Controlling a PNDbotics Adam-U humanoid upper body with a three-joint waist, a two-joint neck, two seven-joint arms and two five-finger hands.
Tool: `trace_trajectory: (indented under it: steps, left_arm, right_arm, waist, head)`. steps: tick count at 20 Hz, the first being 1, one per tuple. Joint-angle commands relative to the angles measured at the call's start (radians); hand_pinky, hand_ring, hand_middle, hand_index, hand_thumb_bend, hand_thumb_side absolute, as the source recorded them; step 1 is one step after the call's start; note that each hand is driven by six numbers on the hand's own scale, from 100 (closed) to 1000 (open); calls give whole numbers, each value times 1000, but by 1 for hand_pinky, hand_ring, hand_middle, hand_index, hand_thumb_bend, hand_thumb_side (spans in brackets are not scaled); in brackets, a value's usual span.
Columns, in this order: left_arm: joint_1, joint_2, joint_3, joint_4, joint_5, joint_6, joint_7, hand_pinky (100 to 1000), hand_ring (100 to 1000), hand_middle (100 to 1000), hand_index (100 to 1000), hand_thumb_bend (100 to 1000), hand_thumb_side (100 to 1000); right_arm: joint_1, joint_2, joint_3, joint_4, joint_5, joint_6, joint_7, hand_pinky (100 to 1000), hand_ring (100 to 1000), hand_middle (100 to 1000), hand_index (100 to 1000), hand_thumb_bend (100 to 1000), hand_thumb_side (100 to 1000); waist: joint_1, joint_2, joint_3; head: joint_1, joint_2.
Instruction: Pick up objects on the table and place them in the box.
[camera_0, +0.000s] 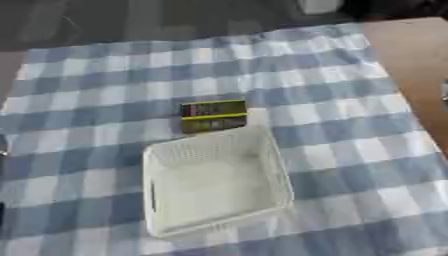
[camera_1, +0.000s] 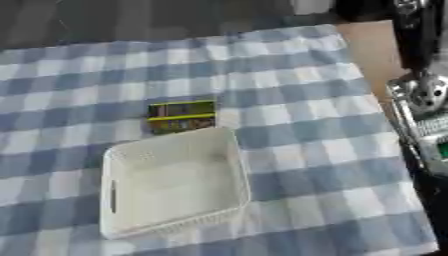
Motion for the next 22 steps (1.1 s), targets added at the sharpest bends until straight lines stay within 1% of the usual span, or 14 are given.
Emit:
trace_trajectory:
  steps: [1,6,8,12,13,14,15,16,17,18,19,21,22]
  left_arm:
    - [-14,12,3,-11,-4,0,1,619,633,780,810,782,626]
    - [-14,12,2,-11,-5,0,0,619,633,780,810,781,627]
    - [-14,12,2,-11,-6,1,0,618,633,780,810,781,627]
    - [-14,10,5,-11,-7,3,1,619,632,780,810,781,626]
    - [-12,10,5,-11,-8,4,2,618,632,780,811,780,626]
    - [-11,10,5,-11,-7,6,2,618,632,780,811,780,626]
    - [-9,11,5,-11,-7,7,2,617,632,780,811,778,627]
    - [-8,12,3,-11,-8,8,0,617,632,780,811,778,627]
    - [-6,13,2,-11,-7,9,-2,617,631,780,811,777,627]
    - [-5,14,1,-11,-7,10,-3,617,631,780,811,776,627]
    - [-3,16,0,-11,-7,10,-5,618,631,780,811,776,627]
    - [-2,17,-2,-11,-7,11,-8,617,631,779,811,774,627]
    - [-1,18,-3,-11,-7,11,-10,617,631,780,810,774,627]
  right_arm:
    - [-7,-18,-4,-8,4,-1,6,108,552,661,730,404,845]
    - [-5,-17,-3,-8,4,0,8,103,552,661,730,404,847]
    - [-3,-16,-2,-8,5,1,10,100,551,662,730,409,848]
    - [4,-21,-1,-8,15,-4,22,100,553,661,731,469,837]
    - [8,-26,0,-8,20,0,28,100,552,662,731,514,840]
    - [14,-34,2,-8,25,11,37,100,552,662,731,511,839]
    - [19,-46,4,-8,27,23,45,100,549,661,730,552,835]
    - [24,-64,9,-8,30,39,56,100,549,661,730,545,836]
    - [26,-80,11,-8,30,55,63,100,544,664,739,605,826]
    - [27,-104,16,-8,31,74,69,100,544,666,741,626,825]
    - [26,-123,20,-8,31,91,71,100,542,668,744,676,826]
    - [21,-166,32,-8,31,131,77,100,539,670,745,734,826]
    - [18,-186,39,-8,31,149,82,100,539,672,746,749,829]
  waist:
    - [-4,-19,1]
    - [-4,-18,2]
    - [-5,-17,3]
    - [-5,-18,14]
    - [-6,-19,16]
    - [-6,-19,17]
    - [-7,-20,18]
    - [-9,-21,19]
    - [-11,-22,19]
    - [-14,-24,20]
    - [-16,-25,21]
    - [-18,-27,21]
    - [-19,-27,22]
  head:
    - [-12,-18]
    - [-33,-54]
    - [-34,-53]
    - [-6,-6]
    - [4,6]
    - [10,18]
    - [10,29]
    - [7,40]
    - [3,49]
    - [-1,59]
    - [-5,64]
    - [-10,73]
    - [-11,75]
